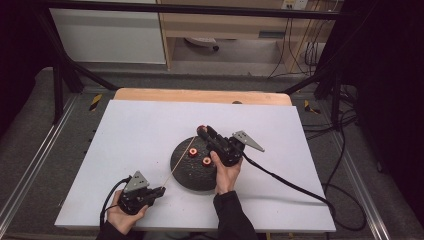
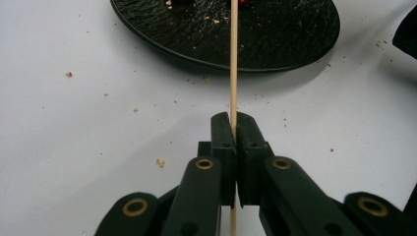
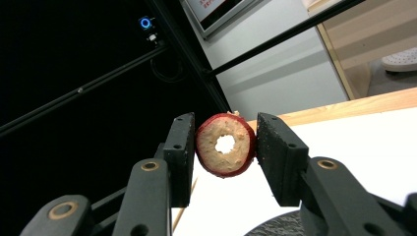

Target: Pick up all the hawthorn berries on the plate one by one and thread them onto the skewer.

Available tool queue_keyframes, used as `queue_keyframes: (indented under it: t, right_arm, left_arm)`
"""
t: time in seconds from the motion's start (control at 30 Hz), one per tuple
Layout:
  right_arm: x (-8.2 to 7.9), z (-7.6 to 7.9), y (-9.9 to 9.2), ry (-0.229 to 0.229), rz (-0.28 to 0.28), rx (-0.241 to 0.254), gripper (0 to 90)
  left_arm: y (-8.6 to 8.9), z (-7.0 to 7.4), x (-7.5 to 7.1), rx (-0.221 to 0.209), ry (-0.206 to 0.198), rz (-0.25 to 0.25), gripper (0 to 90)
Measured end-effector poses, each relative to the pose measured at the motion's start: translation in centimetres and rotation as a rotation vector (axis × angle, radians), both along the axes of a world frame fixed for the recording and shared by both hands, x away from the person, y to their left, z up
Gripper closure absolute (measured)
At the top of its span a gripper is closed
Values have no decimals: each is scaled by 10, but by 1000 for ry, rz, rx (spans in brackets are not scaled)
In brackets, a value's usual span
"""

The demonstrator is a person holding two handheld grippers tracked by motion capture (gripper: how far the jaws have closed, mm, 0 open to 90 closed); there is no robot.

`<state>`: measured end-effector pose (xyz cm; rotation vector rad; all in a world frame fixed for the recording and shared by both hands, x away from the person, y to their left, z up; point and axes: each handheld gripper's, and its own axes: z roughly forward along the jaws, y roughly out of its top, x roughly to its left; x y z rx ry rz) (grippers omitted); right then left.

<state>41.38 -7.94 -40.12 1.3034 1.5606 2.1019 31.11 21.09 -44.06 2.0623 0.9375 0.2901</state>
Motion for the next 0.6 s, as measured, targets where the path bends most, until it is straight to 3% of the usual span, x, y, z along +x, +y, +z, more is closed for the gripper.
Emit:
queue_keyframes:
  t: [0.6]
  right_arm:
    - [1,-4,13,-10,10,46,603]
  left_arm:
    - [0,0,0,-19,5,8,876]
